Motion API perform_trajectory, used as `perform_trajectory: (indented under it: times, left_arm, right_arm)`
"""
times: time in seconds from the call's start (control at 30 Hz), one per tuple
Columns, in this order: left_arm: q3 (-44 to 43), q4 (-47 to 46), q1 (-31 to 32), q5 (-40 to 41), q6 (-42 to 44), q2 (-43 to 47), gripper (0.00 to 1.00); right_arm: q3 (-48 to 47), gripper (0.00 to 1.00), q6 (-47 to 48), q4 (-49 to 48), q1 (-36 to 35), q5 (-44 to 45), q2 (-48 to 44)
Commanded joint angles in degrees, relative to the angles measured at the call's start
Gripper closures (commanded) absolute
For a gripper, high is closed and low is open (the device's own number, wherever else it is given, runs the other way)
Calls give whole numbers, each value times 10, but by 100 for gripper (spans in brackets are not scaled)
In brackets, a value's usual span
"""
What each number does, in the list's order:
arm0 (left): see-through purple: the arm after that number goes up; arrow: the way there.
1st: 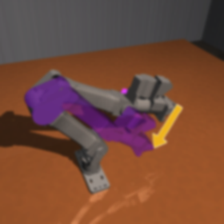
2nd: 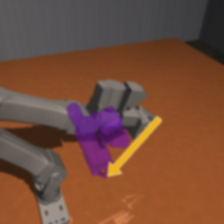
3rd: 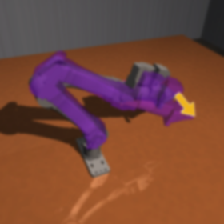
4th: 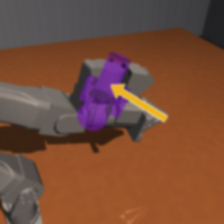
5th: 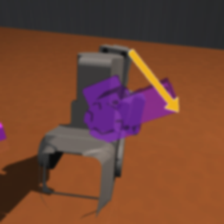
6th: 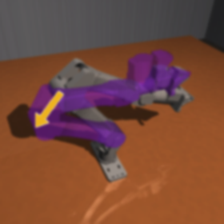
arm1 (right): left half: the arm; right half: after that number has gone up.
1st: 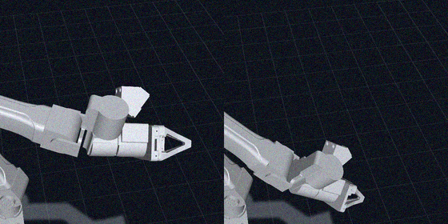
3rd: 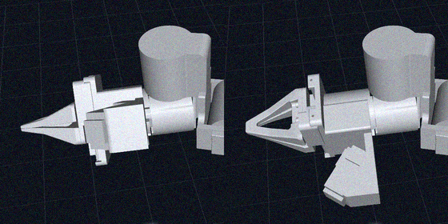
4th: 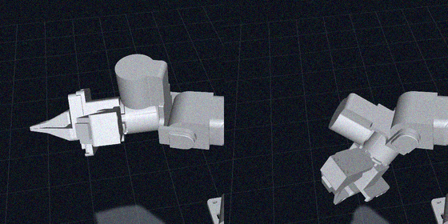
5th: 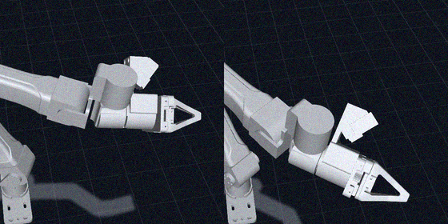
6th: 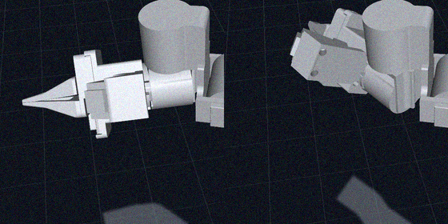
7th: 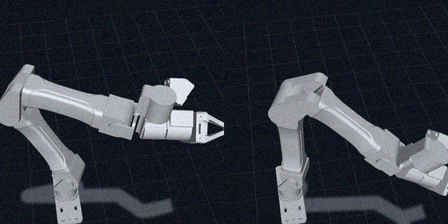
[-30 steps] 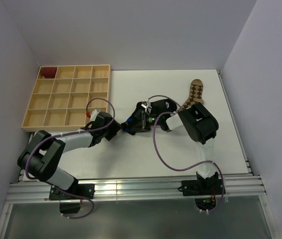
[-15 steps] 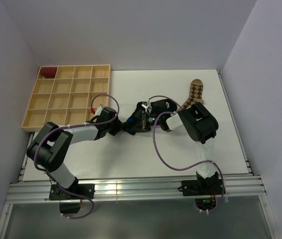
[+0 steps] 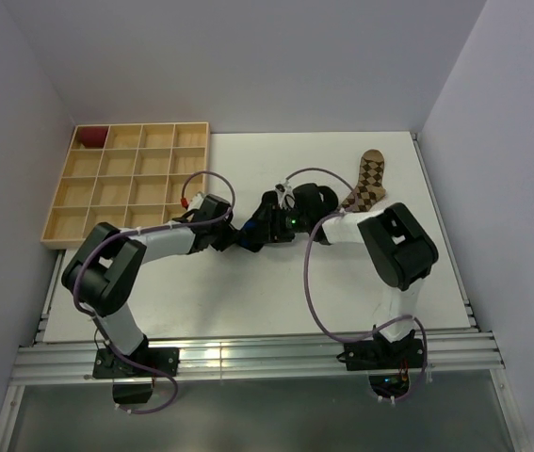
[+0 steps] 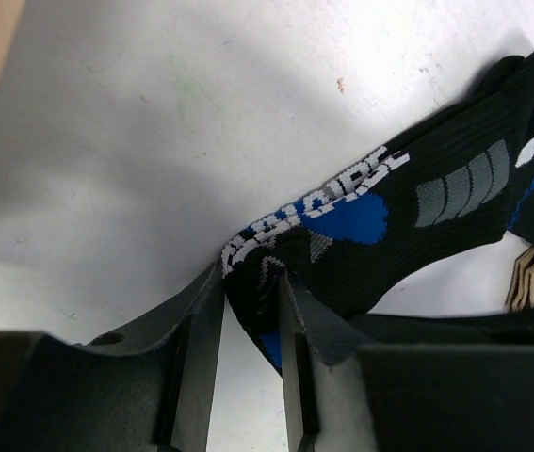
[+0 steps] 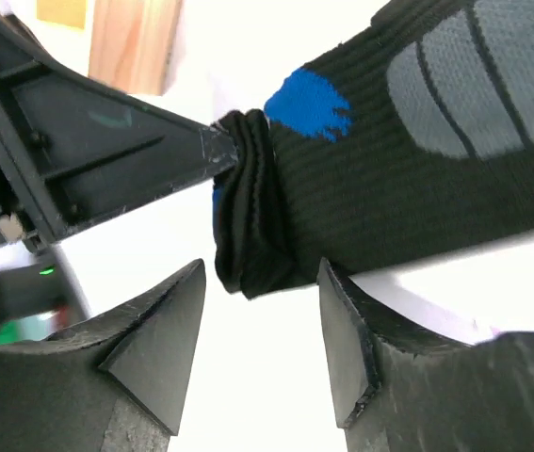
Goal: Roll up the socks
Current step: Roll the sock at the center of the board.
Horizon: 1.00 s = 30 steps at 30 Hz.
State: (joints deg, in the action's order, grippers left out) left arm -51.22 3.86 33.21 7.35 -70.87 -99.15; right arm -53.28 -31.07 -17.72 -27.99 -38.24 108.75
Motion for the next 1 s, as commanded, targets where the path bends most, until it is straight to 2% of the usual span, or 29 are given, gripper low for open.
perform_trajectory:
  times: [0.0,0.23,0.37,0.53,0.83,0.97]
  left_arm:
    - [-1,101,10,20,36,-33,66]
    - [-25,123,16,28,53,-32,66]
    - [-34,131,20,29,60,-35,66]
    - [-40,131,23,27,62,-37,66]
    - [-43,133,25,24,62,-41,66]
    - [-47,136,26,24,64,-42,66]
  right_arm:
    - [27,41,78,64,-19,118,-70]
    - [77,42,231,3,-101,323,-158]
    - [99,43,290,-65,-165,372,-176]
    - [87,44,342,-77,-194,374,-161]
    - [73,53,354,-78,-211,346,-131]
    - [68,55,349,-78,-211,344,-104]
